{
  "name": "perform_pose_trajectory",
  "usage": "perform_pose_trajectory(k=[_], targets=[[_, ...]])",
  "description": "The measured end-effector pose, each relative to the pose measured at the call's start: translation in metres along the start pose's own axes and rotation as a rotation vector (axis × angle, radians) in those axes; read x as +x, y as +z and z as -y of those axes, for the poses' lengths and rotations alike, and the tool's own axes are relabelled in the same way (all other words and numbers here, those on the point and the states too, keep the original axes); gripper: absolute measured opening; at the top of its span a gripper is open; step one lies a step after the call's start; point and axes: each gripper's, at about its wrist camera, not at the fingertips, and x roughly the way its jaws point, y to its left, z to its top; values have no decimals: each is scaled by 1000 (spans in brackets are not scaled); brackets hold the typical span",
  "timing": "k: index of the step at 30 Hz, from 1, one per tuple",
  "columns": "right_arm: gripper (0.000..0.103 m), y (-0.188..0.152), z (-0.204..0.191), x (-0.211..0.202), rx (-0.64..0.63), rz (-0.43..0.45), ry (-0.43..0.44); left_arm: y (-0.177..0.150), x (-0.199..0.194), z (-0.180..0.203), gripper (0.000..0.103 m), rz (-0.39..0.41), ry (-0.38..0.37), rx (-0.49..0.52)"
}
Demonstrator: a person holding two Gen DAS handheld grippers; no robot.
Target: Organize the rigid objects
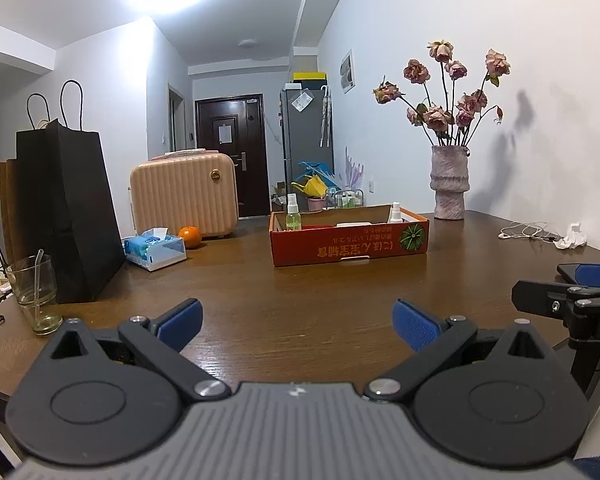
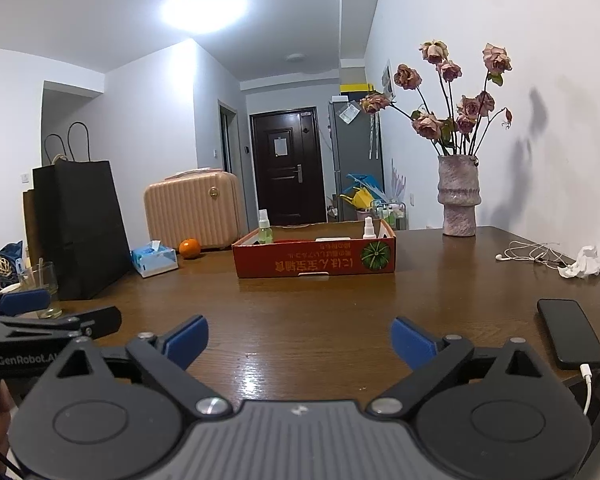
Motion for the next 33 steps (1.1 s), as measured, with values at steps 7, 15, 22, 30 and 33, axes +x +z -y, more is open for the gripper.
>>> perform_pose_trajectory(k=[7, 15, 22, 30, 33], targets=[[98, 0, 0, -1, 1, 0, 5, 0, 1, 0, 103, -3, -6, 0], [98, -1, 0, -1, 4, -2, 5, -1, 1, 0, 103, 1, -5, -1], [98, -1, 0, 0, 9, -5, 3, 0, 2, 0, 103, -1, -8, 0], [98, -1, 0, 1, 6, -7, 4, -1, 3, 0, 103, 0, -7, 1], [99, -1, 0, 1, 3, -5, 3, 0, 2, 0, 103, 1, -6, 1]])
